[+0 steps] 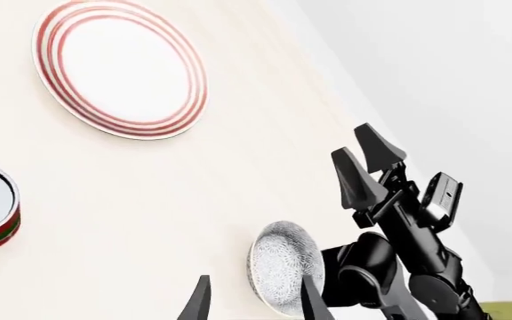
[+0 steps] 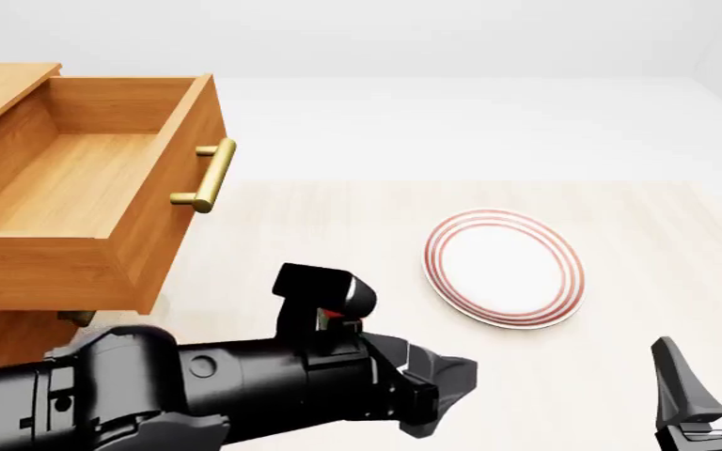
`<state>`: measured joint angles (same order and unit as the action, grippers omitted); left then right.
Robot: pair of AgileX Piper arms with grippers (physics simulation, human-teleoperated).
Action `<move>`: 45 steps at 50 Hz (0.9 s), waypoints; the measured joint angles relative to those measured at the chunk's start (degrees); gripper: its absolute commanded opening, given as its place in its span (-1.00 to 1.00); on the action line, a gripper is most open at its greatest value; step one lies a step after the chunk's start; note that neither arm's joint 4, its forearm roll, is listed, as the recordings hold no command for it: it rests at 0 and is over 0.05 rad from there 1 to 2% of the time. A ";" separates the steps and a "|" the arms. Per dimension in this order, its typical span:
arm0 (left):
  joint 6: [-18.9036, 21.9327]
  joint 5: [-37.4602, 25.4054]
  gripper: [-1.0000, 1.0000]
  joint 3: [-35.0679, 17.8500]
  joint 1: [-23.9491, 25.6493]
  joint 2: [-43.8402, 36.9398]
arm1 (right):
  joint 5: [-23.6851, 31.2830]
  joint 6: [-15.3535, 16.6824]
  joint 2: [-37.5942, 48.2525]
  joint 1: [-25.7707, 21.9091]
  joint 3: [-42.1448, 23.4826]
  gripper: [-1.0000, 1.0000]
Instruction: Put the bowl in the top drawer of the cabinet.
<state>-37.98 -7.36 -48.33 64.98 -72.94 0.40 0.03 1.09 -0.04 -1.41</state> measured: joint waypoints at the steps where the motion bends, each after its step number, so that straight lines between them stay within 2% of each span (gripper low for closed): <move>1: -0.18 0.18 1.00 0.02 0.15 -0.16 | 0.00 0.00 0.00 0.00 0.00 1.00; 30: -5.86 5.45 1.00 1.33 1.11 -4.80 | 0.00 0.00 -0.01 0.00 0.00 1.00; 45: -7.07 6.38 1.00 1.15 0.32 -8.04 | 0.00 0.00 0.00 0.01 0.00 1.00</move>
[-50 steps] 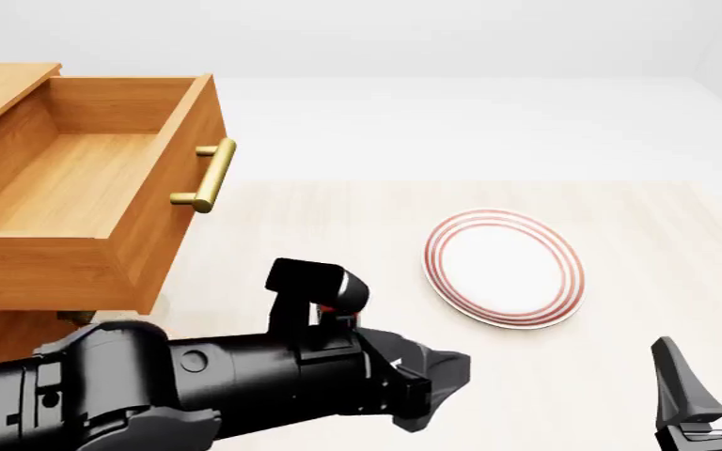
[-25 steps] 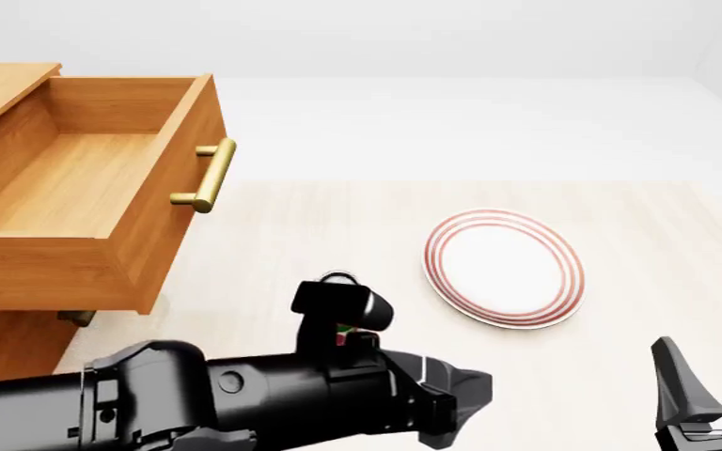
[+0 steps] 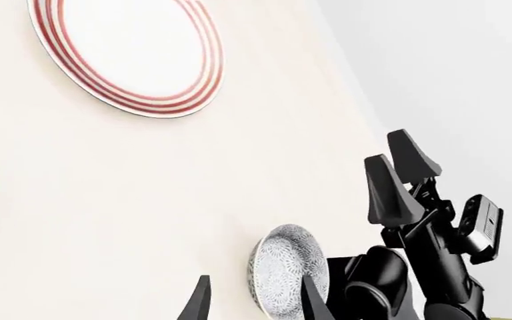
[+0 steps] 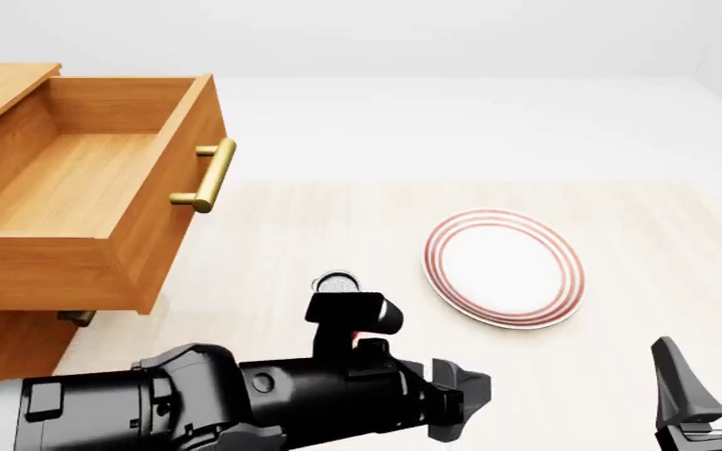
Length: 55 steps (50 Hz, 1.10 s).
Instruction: Put the bowl in the top drawer of the cabinet.
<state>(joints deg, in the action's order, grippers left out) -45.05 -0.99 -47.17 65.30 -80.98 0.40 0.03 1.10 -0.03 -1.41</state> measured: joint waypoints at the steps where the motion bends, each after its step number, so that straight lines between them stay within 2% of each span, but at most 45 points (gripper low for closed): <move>1: 0.01 -0.03 1.00 -0.09 -0.03 -0.24 | 0.00 0.00 0.00 0.00 0.00 1.00; 29: 1.21 -0.62 1.00 -2.34 0.12 -7.02 | 0.00 0.00 0.00 0.00 0.00 1.00; 55: 1.74 -1.23 1.00 -4.31 0.92 -10.04 | 0.00 0.00 0.00 -0.01 0.00 1.00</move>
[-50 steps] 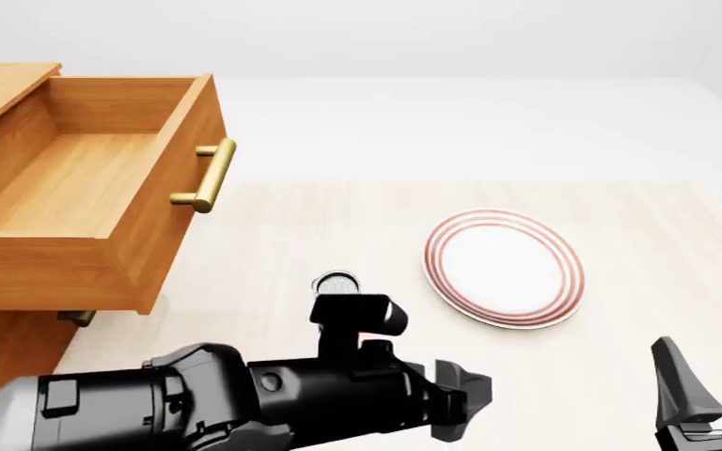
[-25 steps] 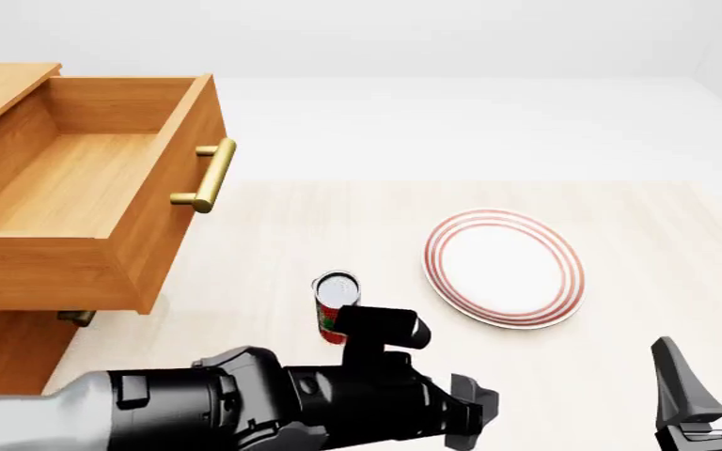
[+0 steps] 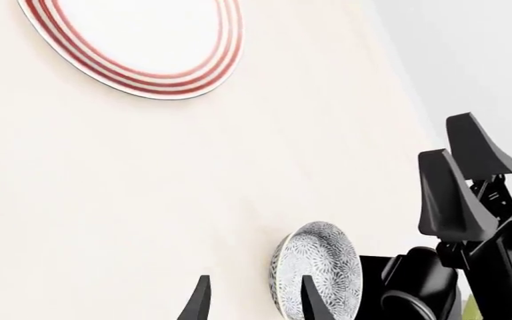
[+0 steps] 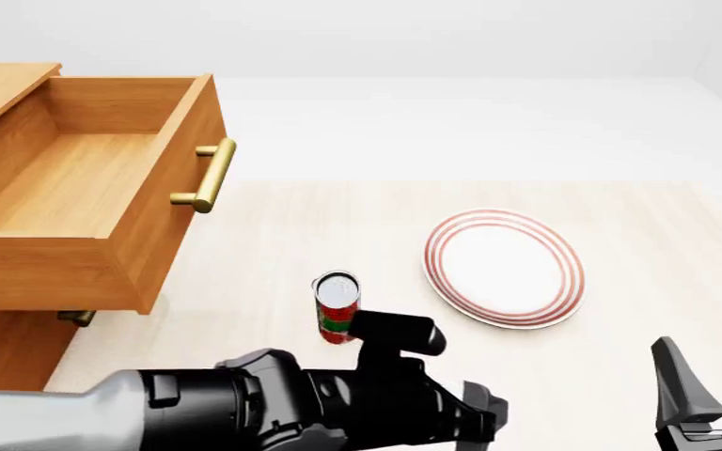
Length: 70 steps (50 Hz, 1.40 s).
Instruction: Put the bowl in the top drawer of the cabinet.
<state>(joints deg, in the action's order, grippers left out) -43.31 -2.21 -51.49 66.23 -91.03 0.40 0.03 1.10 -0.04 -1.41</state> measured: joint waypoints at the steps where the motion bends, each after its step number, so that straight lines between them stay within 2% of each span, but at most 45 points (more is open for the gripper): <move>1: -0.01 0.03 1.00 -0.05 0.03 -0.09 | 0.00 0.00 0.00 0.00 0.00 1.00; 70: -2.52 3.29 1.00 -2.45 4.76 -7.69 | 0.00 0.01 0.00 0.00 0.00 1.00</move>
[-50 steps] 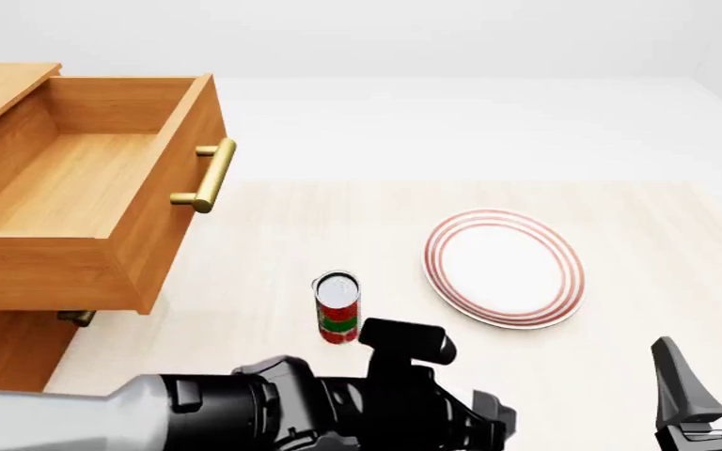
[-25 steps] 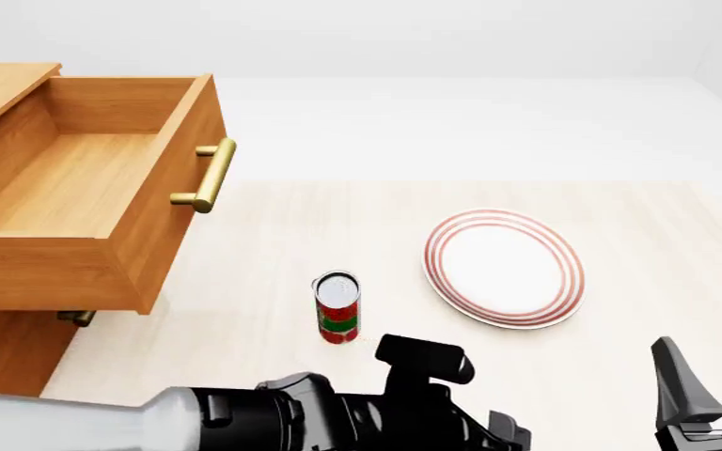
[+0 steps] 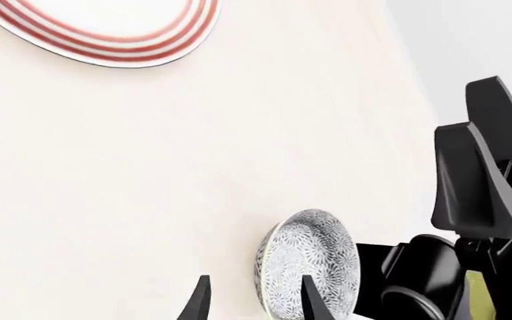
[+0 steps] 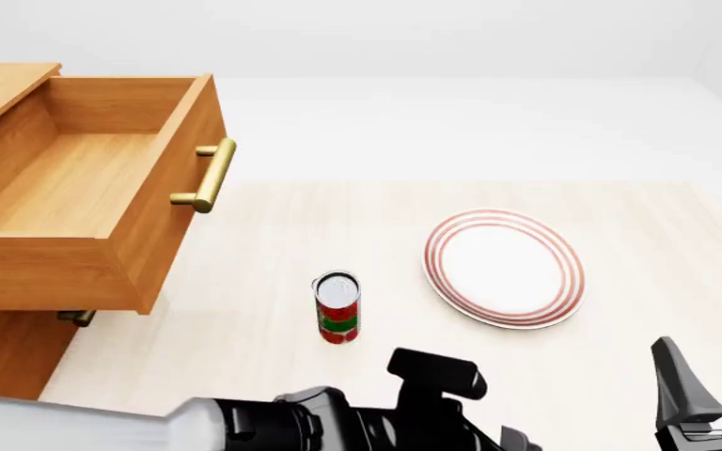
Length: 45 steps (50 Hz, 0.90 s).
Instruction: Put the bowl in the top drawer of the cabinet.
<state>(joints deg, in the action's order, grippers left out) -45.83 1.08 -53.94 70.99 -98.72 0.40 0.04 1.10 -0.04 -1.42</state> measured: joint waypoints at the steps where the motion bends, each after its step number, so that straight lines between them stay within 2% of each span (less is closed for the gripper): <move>1: -0.06 0.09 1.00 0.01 0.03 -0.11 | 0.00 0.00 0.00 0.00 0.00 1.00; 45: -3.32 4.43 1.00 1.04 1.81 -4.37 | 0.00 -0.01 0.00 0.00 0.00 1.00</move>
<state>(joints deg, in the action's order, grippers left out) -49.15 5.51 -52.89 72.79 -103.08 0.39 0.03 1.10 -0.04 -1.41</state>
